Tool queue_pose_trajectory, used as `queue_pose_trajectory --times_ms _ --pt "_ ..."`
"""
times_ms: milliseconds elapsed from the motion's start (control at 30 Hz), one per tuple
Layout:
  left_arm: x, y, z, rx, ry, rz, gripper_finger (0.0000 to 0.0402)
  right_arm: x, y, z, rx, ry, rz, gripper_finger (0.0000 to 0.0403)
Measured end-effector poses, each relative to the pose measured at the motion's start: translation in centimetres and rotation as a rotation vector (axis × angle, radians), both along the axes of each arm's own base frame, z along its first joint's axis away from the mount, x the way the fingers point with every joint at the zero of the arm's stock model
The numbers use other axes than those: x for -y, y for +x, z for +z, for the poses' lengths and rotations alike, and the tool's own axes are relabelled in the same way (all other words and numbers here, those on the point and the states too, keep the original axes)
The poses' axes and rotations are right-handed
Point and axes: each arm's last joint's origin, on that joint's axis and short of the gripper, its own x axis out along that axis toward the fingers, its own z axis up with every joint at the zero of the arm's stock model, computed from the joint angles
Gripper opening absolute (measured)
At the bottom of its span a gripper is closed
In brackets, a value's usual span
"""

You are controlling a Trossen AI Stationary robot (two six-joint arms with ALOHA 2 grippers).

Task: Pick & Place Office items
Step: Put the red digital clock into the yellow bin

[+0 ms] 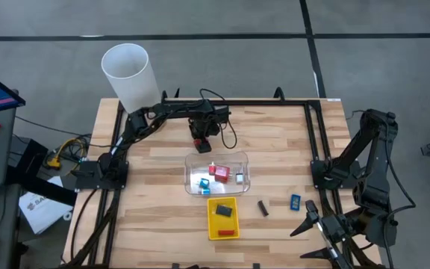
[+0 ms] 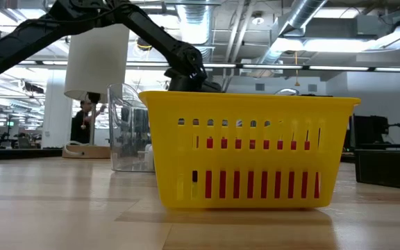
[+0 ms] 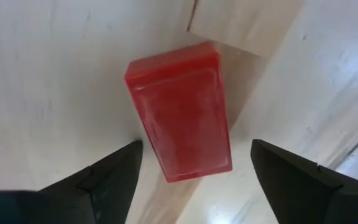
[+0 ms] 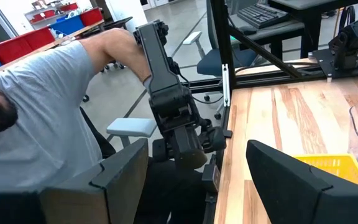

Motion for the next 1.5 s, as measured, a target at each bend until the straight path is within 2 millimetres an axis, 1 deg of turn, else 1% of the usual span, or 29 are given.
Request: queue_pose_trajectory --times_ms 67,133,333,367,433,533,667,767,900,1033,1200,1367,1500 --pt "-0.1 0.1 0.0 -0.001 0.01 0.005 0.0285 0.0 0.0 0.0 0.0 0.0 0.0 0.0265" --pt "-0.1 0.1 0.0 0.003 0.015 0.016 0.026 0.0 0.0 0.0 0.0 -0.001 0.0 0.0265" --pt "-0.4 0.2 0.0 0.013 0.024 0.019 0.0151 0.0 0.0 0.0 -0.001 -0.003 0.0 0.0265" --pt "-0.3 0.2 0.1 0.015 0.025 0.019 0.0145 0.0 0.0 0.0 -0.001 -0.003 0.0 0.0265" --pt "-0.4 0.2 0.3 0.029 0.029 0.018 0.0146 0.0 0.0 0.0 -0.001 -0.003 0.001 0.0265" --pt "-0.4 0.5 1.5 0.104 0.05 0.012 0.0146 0.0 0.0 0.0 -0.002 -0.004 0.002 0.0265" --pt "0.3 0.1 5.1 0.178 0.068 0.004 0.0146 0.0 0.0 0.0 -0.002 -0.004 0.003 0.0265" --pt "1.3 -0.1 7.7 0.235 0.091 -0.02 0.0146 0.0 -0.1 0.0 -0.002 -0.004 0.003 0.0265" --pt "3.5 -0.6 10.8 0.288 0.108 -0.059 0.0146 0.0 0.0 0.0 -0.002 -0.003 0.002 0.0265" --pt "6.3 -1.3 12.2 0.296 0.103 -0.089 0.0146 0.0 0.0 0.0 -0.005 0.007 0.0 0.0265" --pt "10.2 -2.3 12.7 0.284 0.092 -0.107 0.0146 0.0 0.0 0.0 -0.007 0.011 -0.001 0.0265" --pt "14.9 -3.2 12.6 0.273 0.075 -0.136 0.0146 0.0 0.0 0.0 -0.008 0.012 -0.001 0.0265" --pt "18.6 -3.6 12.9 0.308 0.066 -0.157 0.0146 0.0 0.0 -0.1 -0.009 0.006 -0.001 0.0265"
